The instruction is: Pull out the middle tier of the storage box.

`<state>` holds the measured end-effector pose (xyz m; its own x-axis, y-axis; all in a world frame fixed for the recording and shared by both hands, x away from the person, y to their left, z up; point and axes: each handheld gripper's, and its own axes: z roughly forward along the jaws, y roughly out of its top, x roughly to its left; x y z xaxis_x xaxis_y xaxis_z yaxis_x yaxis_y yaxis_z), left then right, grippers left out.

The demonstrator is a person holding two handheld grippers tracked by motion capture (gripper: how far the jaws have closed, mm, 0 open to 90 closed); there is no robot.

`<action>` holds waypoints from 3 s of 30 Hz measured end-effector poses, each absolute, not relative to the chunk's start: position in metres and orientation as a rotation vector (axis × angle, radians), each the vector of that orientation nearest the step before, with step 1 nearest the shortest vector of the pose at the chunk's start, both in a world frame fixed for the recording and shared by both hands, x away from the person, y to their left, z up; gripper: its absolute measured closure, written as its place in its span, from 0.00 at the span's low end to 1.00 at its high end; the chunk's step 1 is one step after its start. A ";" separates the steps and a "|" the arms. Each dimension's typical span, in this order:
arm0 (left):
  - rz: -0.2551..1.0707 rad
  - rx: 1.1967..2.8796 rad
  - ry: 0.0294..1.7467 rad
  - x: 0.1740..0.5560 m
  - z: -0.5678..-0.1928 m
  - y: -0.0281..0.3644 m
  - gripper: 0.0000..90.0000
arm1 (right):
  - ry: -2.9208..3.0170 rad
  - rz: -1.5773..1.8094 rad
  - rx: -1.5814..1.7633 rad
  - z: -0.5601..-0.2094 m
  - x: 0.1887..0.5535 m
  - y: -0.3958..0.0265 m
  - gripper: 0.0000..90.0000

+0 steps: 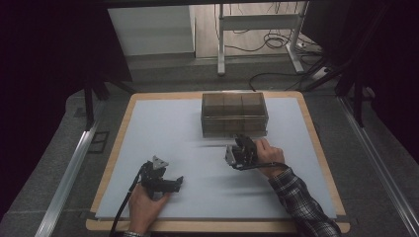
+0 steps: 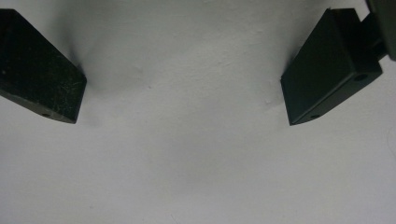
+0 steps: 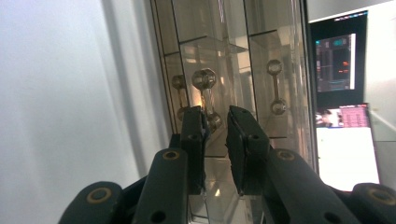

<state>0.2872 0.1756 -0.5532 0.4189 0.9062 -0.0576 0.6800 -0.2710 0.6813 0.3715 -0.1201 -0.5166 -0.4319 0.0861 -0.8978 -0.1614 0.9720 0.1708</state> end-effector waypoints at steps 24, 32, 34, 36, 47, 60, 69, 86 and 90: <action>0.461 2.042 1.335 0.287 -0.553 0.176 0.00 | 2.252 0.517 0.049 -0.484 0.385 -0.136 0.83; 0.460 2.042 1.334 0.287 -0.553 0.176 0.00 | 2.345 0.584 0.081 -0.474 0.393 -0.143 0.81; 0.460 2.043 1.334 0.287 -0.553 0.176 0.00 | 2.375 0.620 0.097 -0.472 0.396 -0.145 0.80; 0.461 2.043 1.334 0.287 -0.553 0.176 0.00 | 2.399 0.641 0.104 -0.469 0.398 -0.147 0.79; 0.459 2.041 1.337 0.287 -0.553 0.176 0.00 | 2.506 0.728 0.128 -0.459 0.414 -0.157 0.75; 0.459 2.040 1.337 0.287 -0.553 0.176 0.00 | 2.622 0.797 0.145 -0.452 0.439 -0.174 0.71; 0.459 2.040 1.337 0.287 -0.553 0.176 0.00 | 2.688 0.769 0.125 -0.453 0.460 -0.186 0.73; 0.459 2.039 1.337 0.287 -0.553 0.176 0.00 | 2.847 0.784 0.069 -0.463 0.490 -0.198 0.89; 0.459 2.039 1.337 0.287 -0.553 0.176 0.00 | 2.850 0.788 0.044 -0.464 0.491 -0.199 0.90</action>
<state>0.2873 0.1756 -0.5533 0.4192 0.9060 -0.0583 0.6792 -0.2703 0.6824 0.4908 -0.1988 -0.4637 -0.9826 0.0777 -0.1689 -0.0202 0.8586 0.5122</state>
